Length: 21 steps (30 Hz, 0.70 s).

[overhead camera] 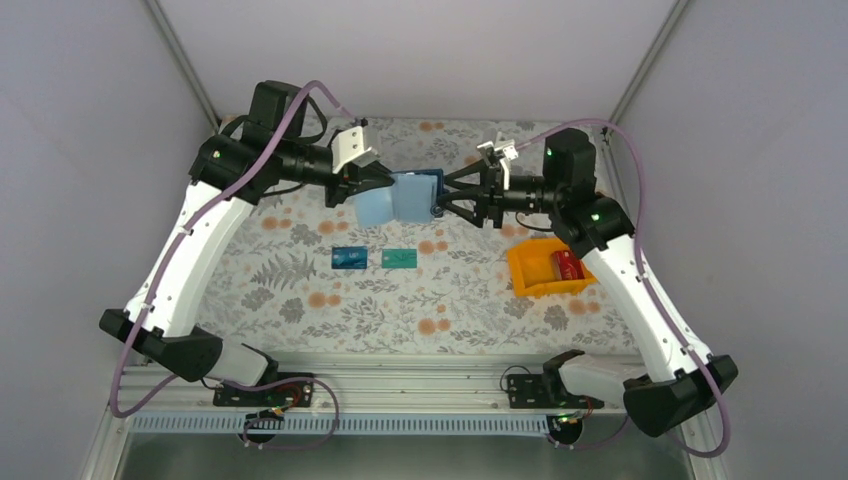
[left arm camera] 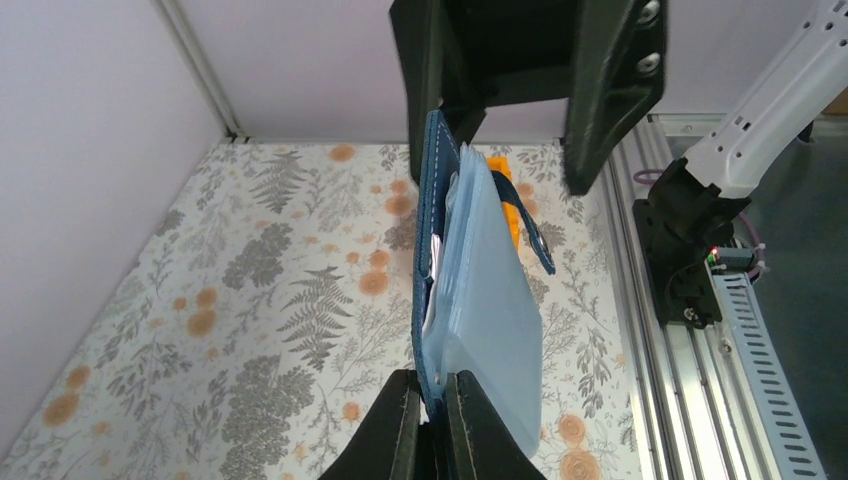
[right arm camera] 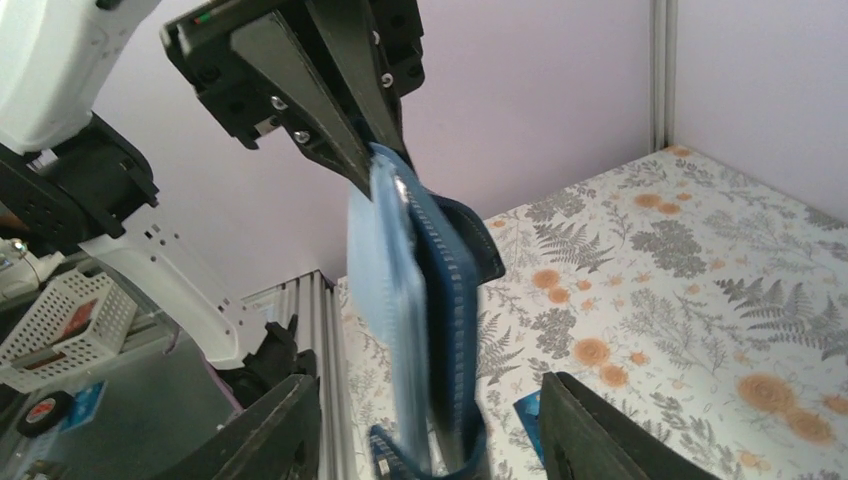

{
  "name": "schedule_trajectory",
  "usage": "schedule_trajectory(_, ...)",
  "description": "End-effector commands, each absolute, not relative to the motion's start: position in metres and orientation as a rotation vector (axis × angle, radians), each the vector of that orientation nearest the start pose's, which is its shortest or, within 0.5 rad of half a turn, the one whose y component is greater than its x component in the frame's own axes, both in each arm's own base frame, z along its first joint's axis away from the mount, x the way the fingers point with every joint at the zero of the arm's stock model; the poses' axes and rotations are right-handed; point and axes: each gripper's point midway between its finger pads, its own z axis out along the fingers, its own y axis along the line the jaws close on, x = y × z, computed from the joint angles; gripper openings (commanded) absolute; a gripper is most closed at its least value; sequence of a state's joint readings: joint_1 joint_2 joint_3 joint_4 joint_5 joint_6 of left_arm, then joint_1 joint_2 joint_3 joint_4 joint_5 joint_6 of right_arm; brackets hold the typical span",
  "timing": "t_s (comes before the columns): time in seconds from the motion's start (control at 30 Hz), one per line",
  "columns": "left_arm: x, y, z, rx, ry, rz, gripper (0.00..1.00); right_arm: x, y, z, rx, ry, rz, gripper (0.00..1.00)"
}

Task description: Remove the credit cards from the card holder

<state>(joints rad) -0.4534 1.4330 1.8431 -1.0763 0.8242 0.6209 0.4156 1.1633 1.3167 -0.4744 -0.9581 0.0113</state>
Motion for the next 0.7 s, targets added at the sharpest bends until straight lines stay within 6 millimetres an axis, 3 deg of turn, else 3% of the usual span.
schedule_trajectory(0.0,0.229,-0.259,0.436,1.438,1.435,-0.842,0.02,0.241,0.259,0.397,-1.002,1.629,1.198,0.55)
schedule_trajectory(0.23,0.228,-0.259,0.436,1.440,1.434,-0.852,0.02,0.244,0.261,0.400,-1.006,1.611,1.195,0.41)
schedule_trajectory(0.43,0.226,-0.260,0.434,1.445,1.429,-0.873,0.03,0.250,0.263,0.392,-0.983,1.649,1.188,0.40)
schedule_trajectory(0.67,0.221,-0.259,0.435,1.456,1.414,-0.884,0.02,0.248,0.275,0.397,-1.012,1.612,1.192,0.41)
